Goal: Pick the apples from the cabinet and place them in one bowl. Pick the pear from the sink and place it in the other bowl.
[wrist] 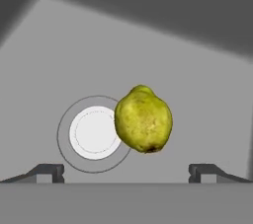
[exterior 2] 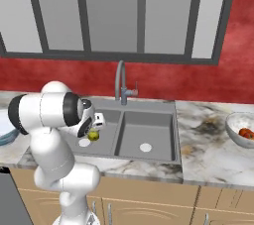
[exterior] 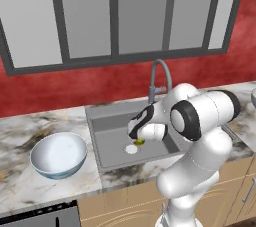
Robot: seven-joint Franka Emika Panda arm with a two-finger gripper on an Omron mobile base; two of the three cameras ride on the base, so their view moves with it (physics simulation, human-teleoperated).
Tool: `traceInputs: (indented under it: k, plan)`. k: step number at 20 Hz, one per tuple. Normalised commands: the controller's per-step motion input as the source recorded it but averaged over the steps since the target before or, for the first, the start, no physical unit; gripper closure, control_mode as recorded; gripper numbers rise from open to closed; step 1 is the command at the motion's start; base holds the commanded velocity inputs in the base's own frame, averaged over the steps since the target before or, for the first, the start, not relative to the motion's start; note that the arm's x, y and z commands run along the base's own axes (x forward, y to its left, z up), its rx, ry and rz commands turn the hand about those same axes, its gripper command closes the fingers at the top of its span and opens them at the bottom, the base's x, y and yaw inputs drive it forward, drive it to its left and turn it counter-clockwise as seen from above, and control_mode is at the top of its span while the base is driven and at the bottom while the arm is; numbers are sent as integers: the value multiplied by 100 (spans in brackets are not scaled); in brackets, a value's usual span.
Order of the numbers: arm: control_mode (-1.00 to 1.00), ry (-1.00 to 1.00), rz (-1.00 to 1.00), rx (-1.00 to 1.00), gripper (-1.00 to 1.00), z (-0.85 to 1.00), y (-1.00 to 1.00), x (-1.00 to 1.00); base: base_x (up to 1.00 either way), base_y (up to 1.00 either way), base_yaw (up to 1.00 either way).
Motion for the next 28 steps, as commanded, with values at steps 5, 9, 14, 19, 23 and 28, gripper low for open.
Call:
traceInputs:
  k: [5,9,14,19,23,28]
  plan:
    - [-100,0,0,-11,-100,-3,2,9,0,0,0]
    - [-100,-1,0,-10,-100,4,8,18,0,0,0]
    - [-100,-5,0,-2,-100,44,4,12,0,0,0]
    - [-100,-6,0,0,-100,79,0,22,0,0,0]
    - [-100,18,0,0,-100,21,0,17,0,0,0]
    - [-100,25,3,3,-100,1,0,29,0,0,0]
